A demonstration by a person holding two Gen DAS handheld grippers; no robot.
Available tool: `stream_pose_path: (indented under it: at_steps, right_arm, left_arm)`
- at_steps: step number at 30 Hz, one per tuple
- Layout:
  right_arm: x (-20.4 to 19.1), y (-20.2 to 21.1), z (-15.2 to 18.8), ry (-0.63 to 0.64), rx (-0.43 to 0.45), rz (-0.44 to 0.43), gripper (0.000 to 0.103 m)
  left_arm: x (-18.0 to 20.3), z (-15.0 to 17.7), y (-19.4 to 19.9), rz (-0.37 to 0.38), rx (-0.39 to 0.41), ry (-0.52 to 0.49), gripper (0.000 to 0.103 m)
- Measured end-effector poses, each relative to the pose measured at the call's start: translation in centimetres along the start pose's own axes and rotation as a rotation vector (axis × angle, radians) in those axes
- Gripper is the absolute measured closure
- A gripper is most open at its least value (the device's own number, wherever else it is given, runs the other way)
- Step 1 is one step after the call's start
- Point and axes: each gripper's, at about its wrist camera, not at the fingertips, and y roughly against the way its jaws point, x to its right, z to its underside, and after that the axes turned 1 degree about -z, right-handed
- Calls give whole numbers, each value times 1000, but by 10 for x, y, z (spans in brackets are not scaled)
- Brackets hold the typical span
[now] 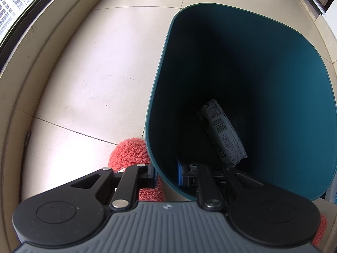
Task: Collect trash
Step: 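Lower right tool to the blue-grey crumpled plastic bag and grasp it, then carry the blue-grey bag into the bin and open right tool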
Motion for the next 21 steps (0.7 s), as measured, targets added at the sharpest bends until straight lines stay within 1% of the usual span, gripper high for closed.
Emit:
stream_pose_path:
  at_steps: [8,13,19,21]
  right_arm:
    - [-5,63,6,117,67,-8,90]
    - [-9,104,9,167,106,-24,93]
    - [-20,159,9,260,160,-50,93]
    - [-23,184,7,294,191,-66,93]
  left_arm:
    - [1,-2,1,-12,-2,4,87]
    - [1,-2,4,-30,18,0,87]
    - [3,-3,5,-42,20,-5,88]
    - [2,-3,6,-45,22,-7,88]
